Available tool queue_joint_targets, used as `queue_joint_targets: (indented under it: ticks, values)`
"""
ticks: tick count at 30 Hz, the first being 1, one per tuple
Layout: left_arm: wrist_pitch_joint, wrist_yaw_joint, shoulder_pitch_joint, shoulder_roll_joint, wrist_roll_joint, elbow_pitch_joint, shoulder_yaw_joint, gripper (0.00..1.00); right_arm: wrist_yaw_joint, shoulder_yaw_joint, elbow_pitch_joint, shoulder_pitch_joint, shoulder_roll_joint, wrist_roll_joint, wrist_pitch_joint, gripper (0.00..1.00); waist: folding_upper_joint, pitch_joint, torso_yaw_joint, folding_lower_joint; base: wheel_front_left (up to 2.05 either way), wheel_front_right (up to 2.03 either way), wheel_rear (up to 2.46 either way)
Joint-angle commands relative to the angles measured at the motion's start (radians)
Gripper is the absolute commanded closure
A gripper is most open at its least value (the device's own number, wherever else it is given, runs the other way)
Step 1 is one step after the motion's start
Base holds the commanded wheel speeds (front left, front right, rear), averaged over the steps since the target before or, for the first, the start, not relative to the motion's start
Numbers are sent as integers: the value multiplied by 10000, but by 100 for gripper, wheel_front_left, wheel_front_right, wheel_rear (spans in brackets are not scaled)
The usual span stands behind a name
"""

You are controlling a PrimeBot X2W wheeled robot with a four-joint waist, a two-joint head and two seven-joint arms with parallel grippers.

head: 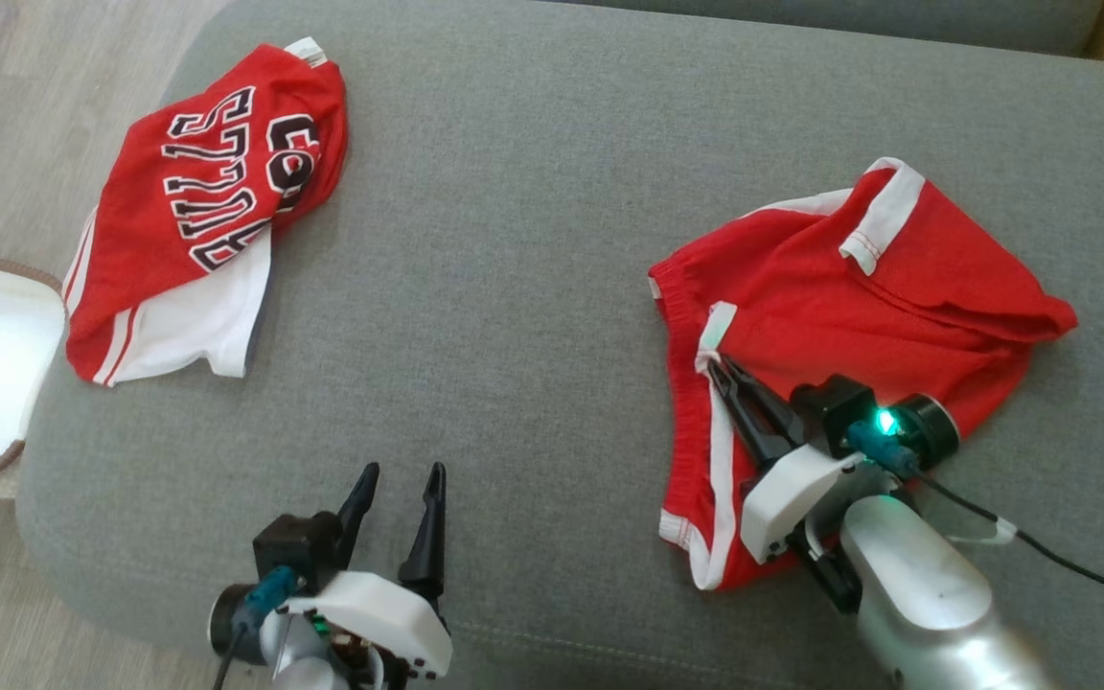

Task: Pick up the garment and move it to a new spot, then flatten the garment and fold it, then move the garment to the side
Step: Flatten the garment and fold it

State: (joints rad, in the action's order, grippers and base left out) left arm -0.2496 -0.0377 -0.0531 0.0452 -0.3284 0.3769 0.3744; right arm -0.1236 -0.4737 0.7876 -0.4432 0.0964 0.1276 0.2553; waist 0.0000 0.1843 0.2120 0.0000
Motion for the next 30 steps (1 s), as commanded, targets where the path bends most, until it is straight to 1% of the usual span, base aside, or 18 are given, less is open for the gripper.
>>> queue_joint_targets:
  ticks: [1, 6, 10, 13, 15, 17, 24, 28, 30]
  values:
    - [-122, -77, -357, 51, -79, -258, -263, 0, -71, -42, -293, -405, -192, -68, 65, 100, 0, 12, -8, 0, 0, 0, 0]
    - [-122, -95, -314, 51, -70, -256, -332, 0, -71, 478, -936, -392, -70, -49, 65, 100, 0, -40, -156, 0, 0, 0, 0]
    - [-122, -65, -294, 51, -44, -269, -351, 0, -71, 1242, -2018, -524, 237, -7, 65, 100, 0, -157, -377, 0, 0, 0, 0]
    - [-122, -50, -296, 51, -46, -253, -328, 0, -71, 1389, -2744, -1025, 534, -1, 65, 100, 0, -301, -528, 0, 0, 0, 0]
    - [-122, -32, -303, 51, -67, -228, -314, 0, -71, 1271, -3120, -1557, 624, 57, 65, 100, 0, -413, -577, 0, 0, 0, 0]
    - [-122, -26, -295, 51, -101, -217, -255, 0, -71, 1006, -3360, -2172, 566, 174, 65, 100, 0, -547, -572, 0, 0, 0, 0]
    - [-122, -54, -75, 51, -170, -146, -174, 0, -71, 91, -3711, -4217, -111, 591, 65, 100, 0, -1025, -380, 0, 0, 0, 0]
    - [-122, -96, 151, 51, -129, -105, -323, 0, -71, 251, -3876, -4624, -220, 609, 65, 100, 0, -1199, -539, 0, 0, 0, 0]
    - [-122, -92, 213, 51, -103, -97, -392, 0, -71, 346, -3847, -4424, 17, 513, 65, 100, 0, -1212, -692, 0, 0, 0, 0]
